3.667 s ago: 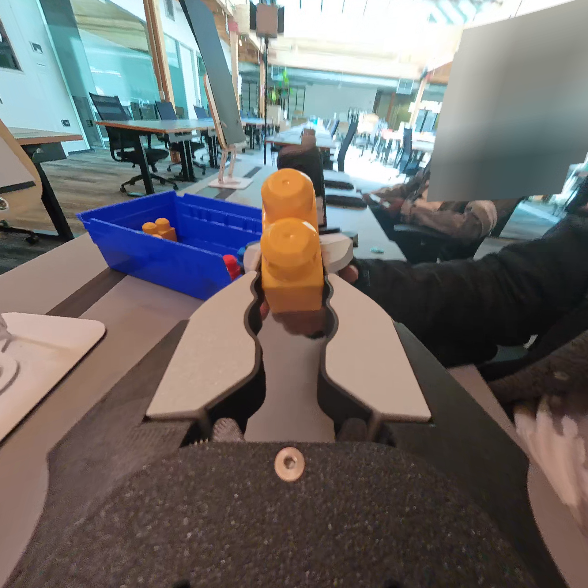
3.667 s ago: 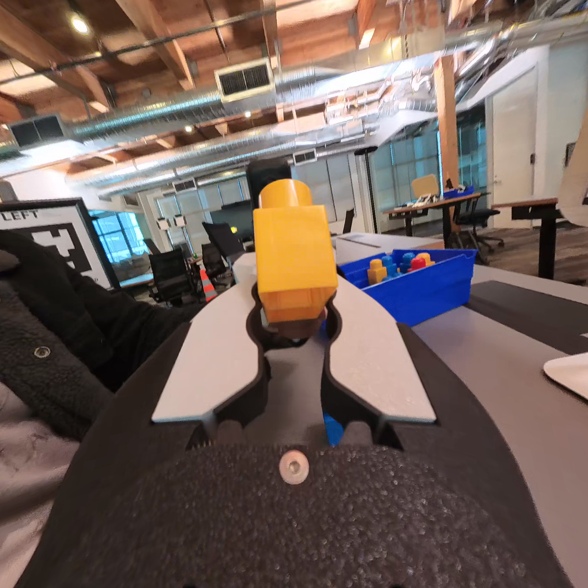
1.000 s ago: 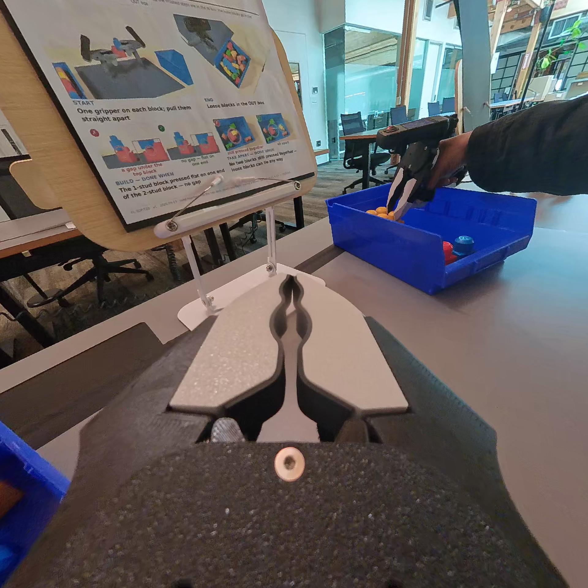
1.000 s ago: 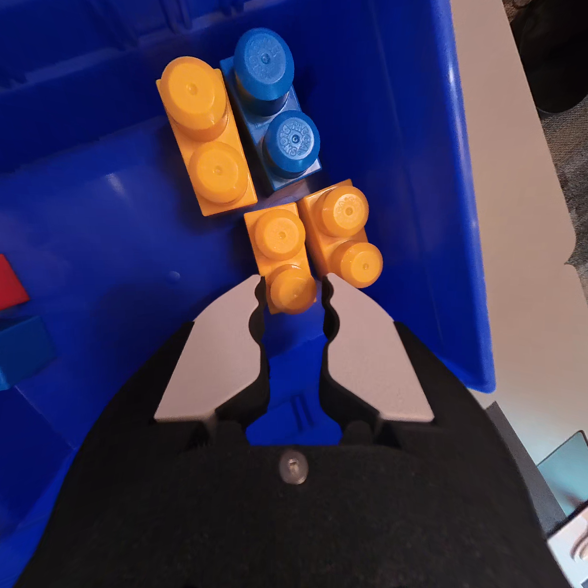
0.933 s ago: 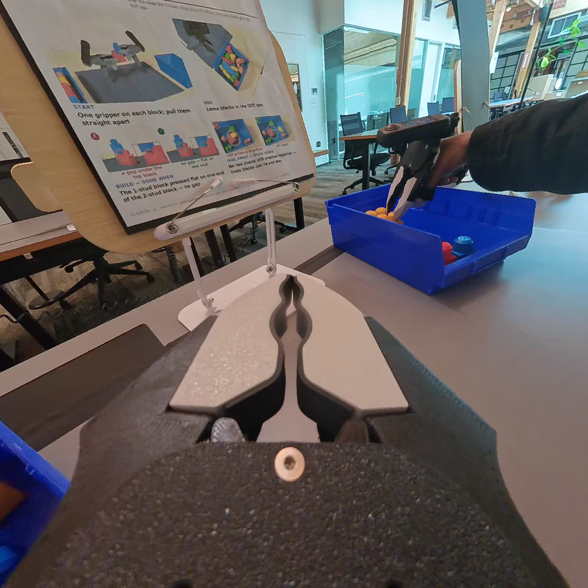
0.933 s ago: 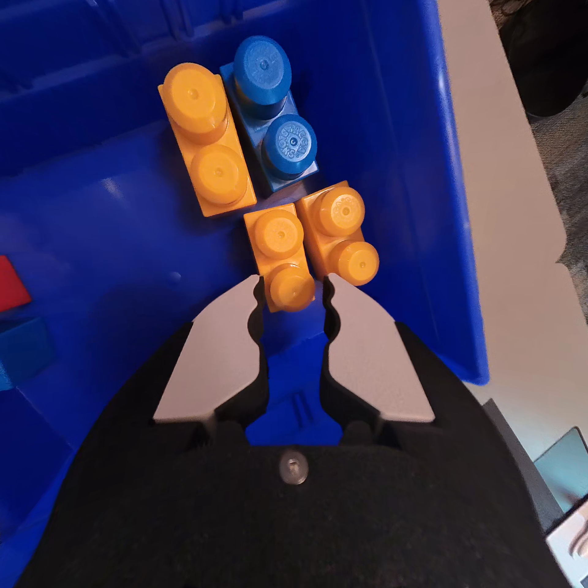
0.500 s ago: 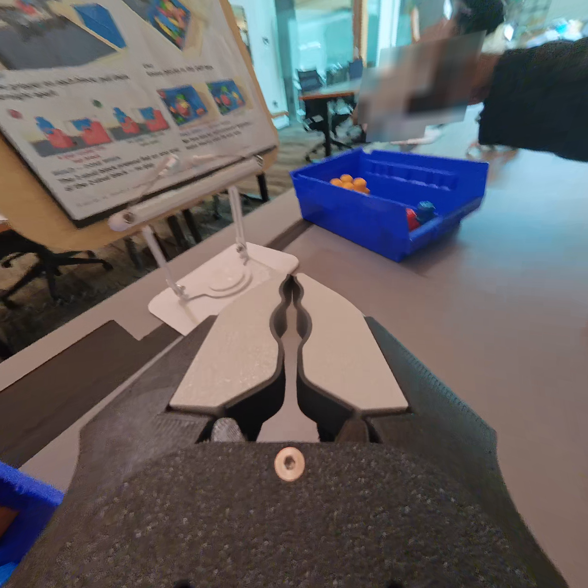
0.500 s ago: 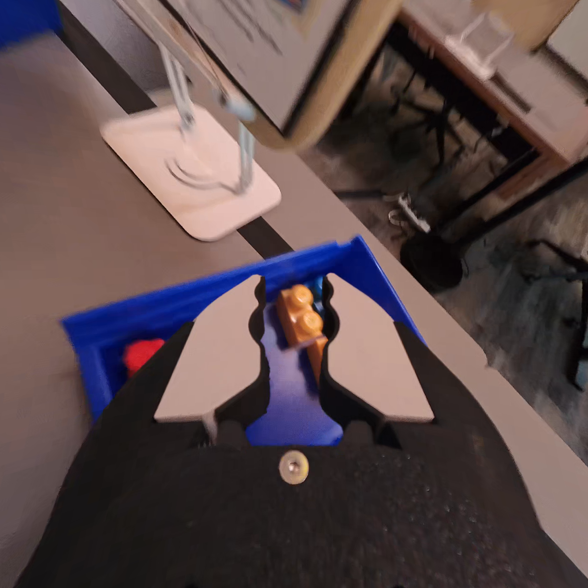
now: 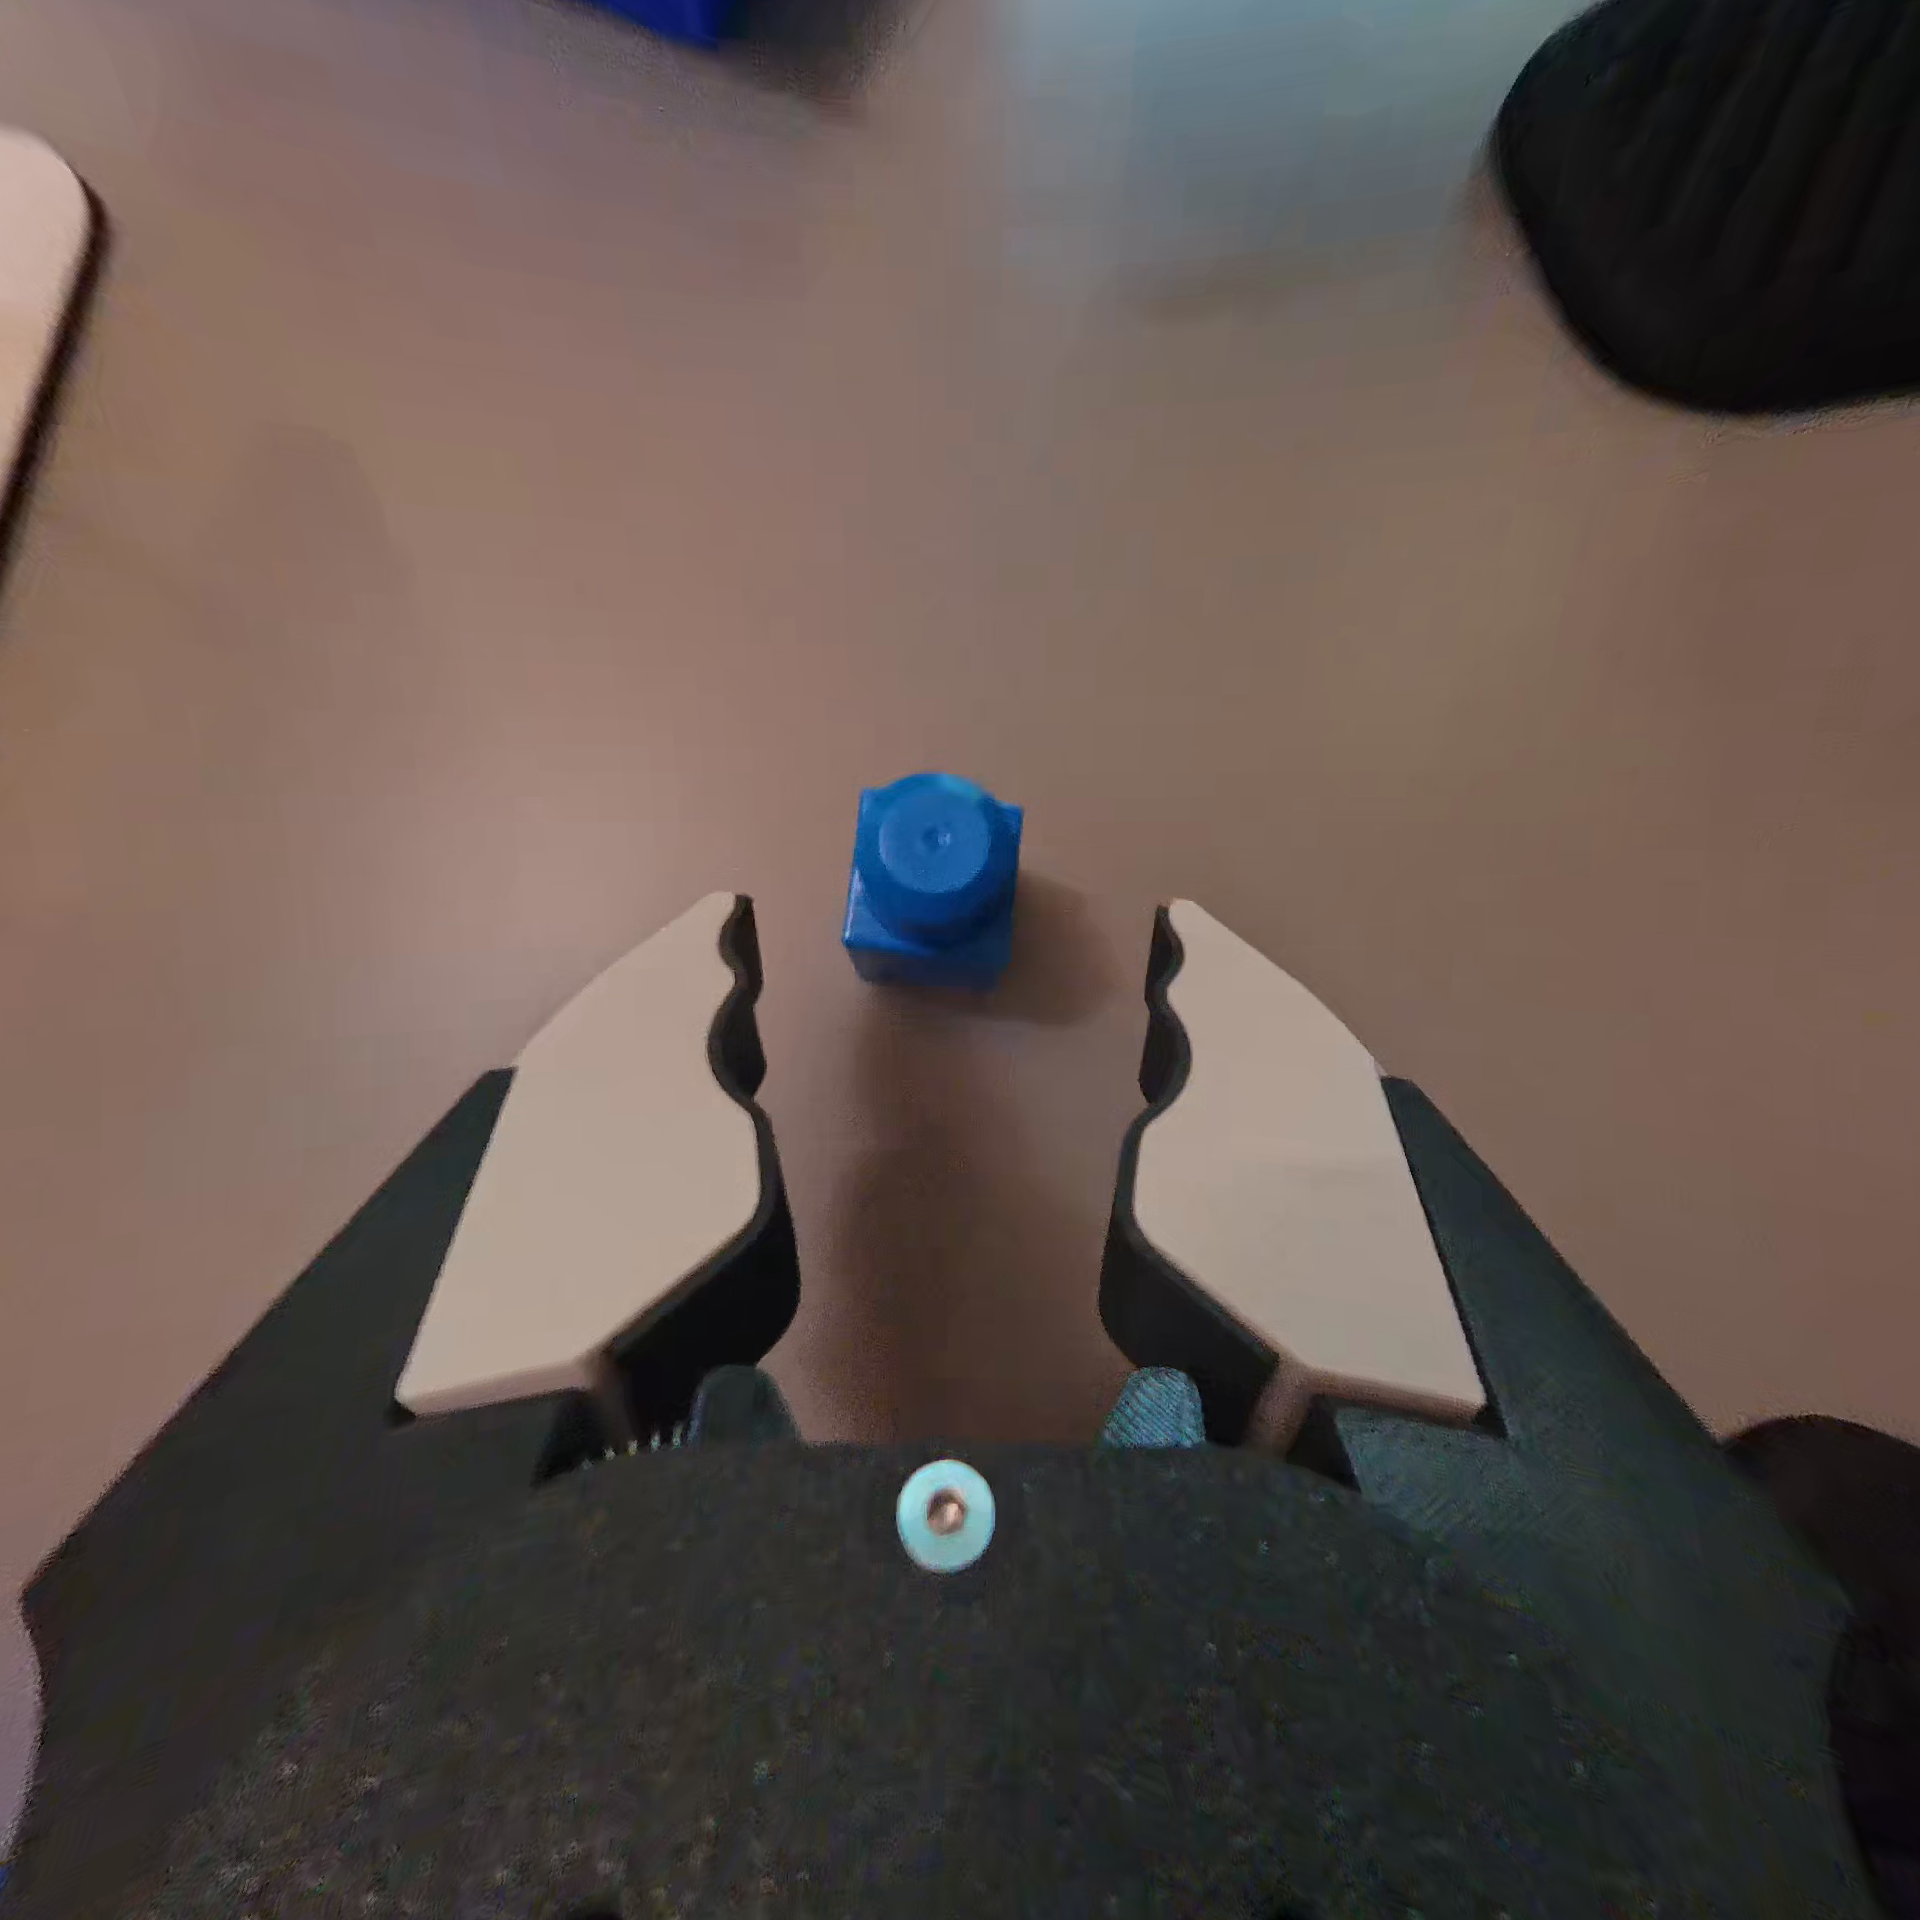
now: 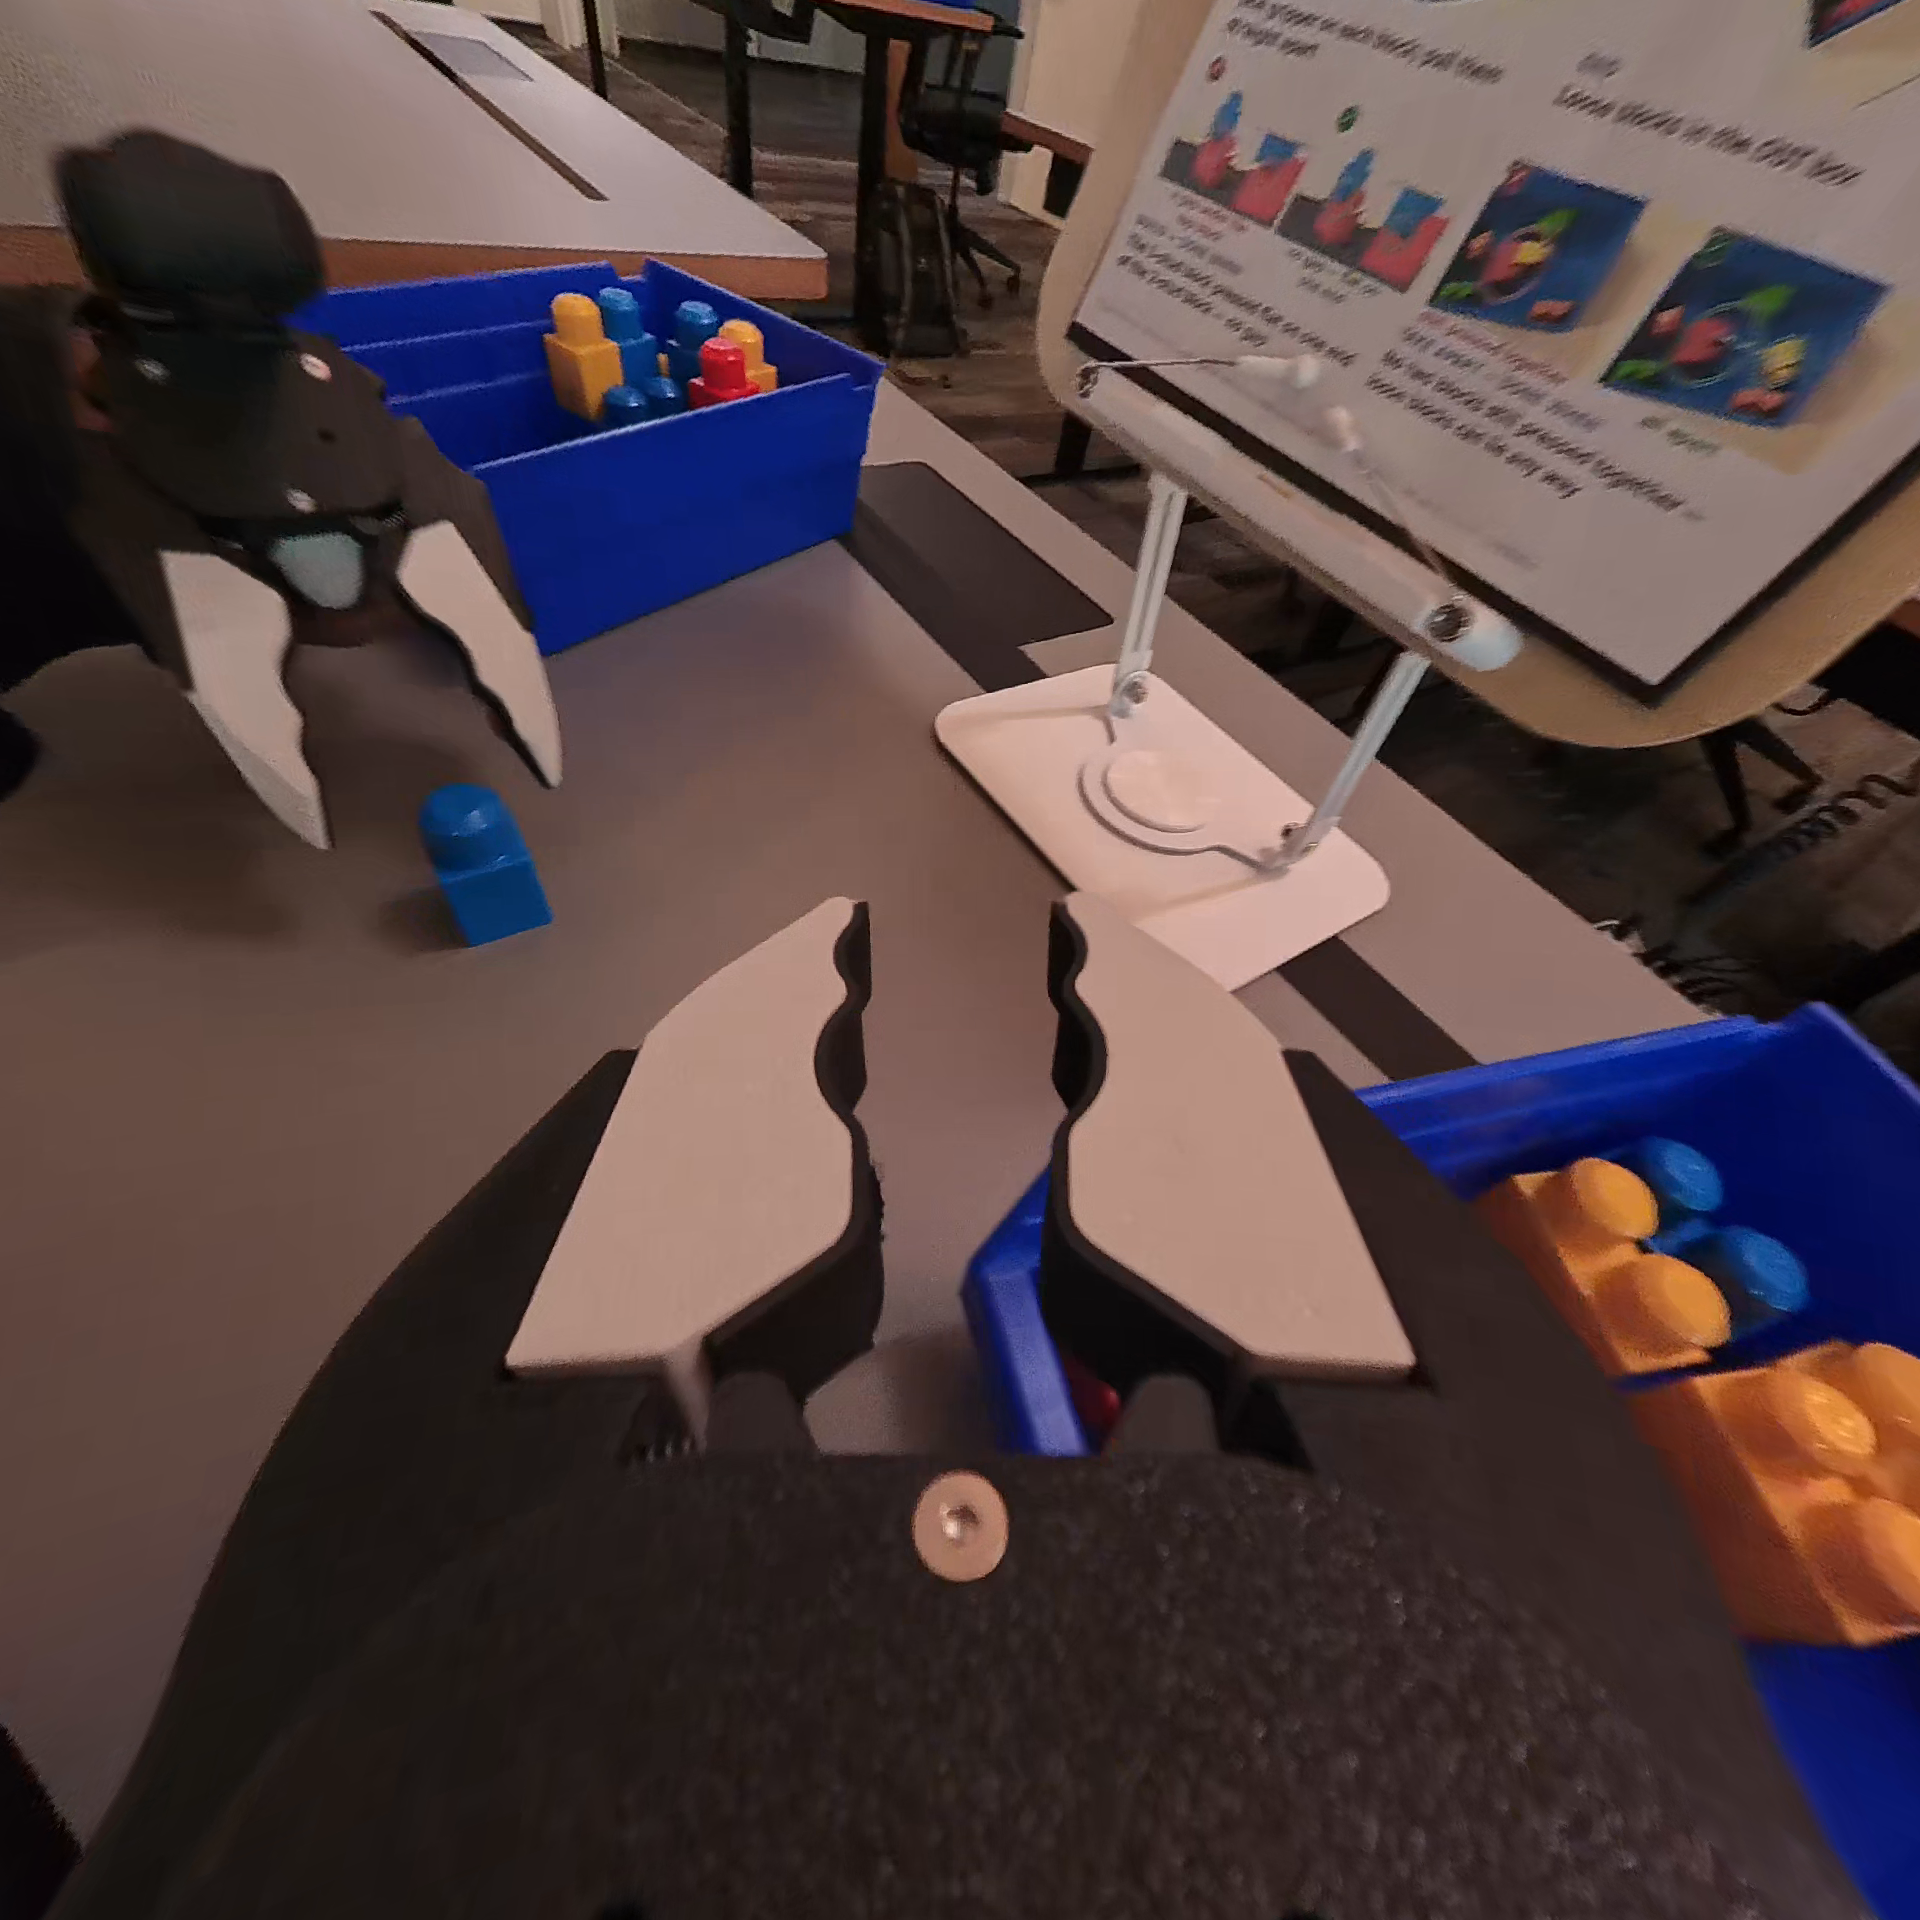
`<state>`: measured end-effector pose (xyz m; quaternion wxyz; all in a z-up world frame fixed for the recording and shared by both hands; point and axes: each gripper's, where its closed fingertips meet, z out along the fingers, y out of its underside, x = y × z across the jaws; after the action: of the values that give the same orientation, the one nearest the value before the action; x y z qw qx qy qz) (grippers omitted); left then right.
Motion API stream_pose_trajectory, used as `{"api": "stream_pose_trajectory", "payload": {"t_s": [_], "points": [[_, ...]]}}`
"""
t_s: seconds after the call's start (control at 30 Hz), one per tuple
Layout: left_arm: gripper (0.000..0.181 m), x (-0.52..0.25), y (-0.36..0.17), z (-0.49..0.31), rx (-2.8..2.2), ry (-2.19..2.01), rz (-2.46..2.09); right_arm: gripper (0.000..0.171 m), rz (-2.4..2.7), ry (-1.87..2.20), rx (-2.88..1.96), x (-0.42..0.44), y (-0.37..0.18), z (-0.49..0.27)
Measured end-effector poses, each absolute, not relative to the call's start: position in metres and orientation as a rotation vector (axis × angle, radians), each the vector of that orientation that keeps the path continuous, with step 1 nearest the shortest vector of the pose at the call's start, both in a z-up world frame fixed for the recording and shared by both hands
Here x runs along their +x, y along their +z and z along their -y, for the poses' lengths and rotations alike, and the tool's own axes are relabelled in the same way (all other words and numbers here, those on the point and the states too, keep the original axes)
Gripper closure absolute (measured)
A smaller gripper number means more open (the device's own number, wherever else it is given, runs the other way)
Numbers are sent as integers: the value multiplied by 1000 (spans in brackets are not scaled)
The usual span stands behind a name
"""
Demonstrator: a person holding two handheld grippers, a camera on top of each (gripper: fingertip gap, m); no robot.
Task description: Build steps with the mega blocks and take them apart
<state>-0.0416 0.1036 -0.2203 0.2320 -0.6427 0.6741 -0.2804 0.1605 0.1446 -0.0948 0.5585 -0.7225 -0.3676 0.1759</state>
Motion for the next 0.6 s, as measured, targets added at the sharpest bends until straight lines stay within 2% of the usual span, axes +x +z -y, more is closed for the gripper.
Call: {"api": "stream_pose_trajectory", "payload": {"t_s": [0.1,0.17,0.3,0.6], "points": [[106,-42,-245,-106,-1846,-757,-1878,139,883,449,-1703,148,-105,-137],[110,-40,-256,-106,-1841,-724,-1910,140,894,475,-1695,139,-109,-133],[144,-31,-260,-110,-1773,-679,-1904,140,952,524,-1695,115,-119,-123],[144,-18,-236,-103,-1707,-618,-1917,140,1233,536,-1703,44,-142,-98]]}}
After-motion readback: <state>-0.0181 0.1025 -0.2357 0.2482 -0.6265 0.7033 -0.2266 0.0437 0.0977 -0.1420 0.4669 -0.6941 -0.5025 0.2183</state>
